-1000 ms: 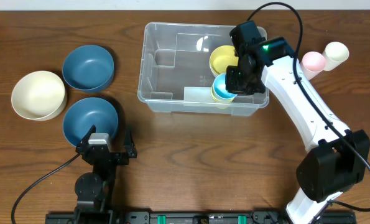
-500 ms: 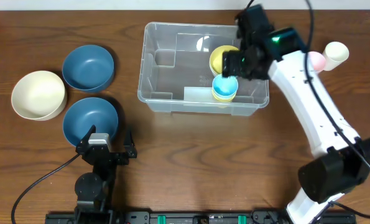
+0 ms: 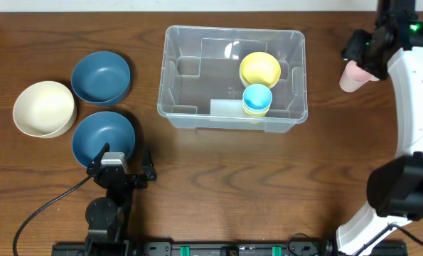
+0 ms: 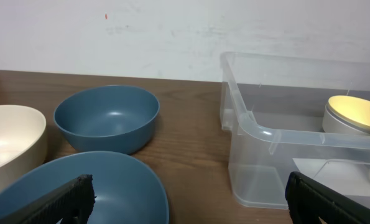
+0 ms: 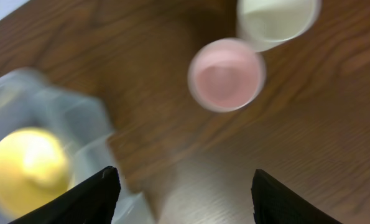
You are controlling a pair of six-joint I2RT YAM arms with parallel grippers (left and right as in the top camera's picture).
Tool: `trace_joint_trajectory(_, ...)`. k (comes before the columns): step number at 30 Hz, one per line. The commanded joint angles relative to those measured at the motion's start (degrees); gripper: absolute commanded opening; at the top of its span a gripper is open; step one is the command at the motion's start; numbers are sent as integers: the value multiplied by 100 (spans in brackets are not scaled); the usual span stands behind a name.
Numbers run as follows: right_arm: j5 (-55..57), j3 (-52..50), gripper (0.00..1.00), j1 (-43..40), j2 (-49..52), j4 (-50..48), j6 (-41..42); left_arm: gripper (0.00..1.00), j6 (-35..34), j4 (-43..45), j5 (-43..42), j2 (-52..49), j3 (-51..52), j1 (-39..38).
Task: Pack container
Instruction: 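Move right gripper to the pink cup and grasp it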
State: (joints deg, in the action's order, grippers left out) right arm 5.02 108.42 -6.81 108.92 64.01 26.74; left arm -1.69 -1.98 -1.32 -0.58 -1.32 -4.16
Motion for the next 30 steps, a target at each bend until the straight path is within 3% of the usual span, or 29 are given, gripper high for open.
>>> trace_joint_trajectory(1,57,26,68,-223,374,-105,17,98,-35,-208,52,31,109,24)
trace_joint_trajectory(11,55,26,63,-645,1224,-328,46,98,-35,-210,50,31,109,24)
trace_joint_trajectory(20,83,-20,58,-826,1303,-341,44,98,-35,-210,52,31,109,24)
trace_joint_trajectory(30,81,-1025,46,-831,1309,-1504,46,98,-35,-210,52,31,109,24)
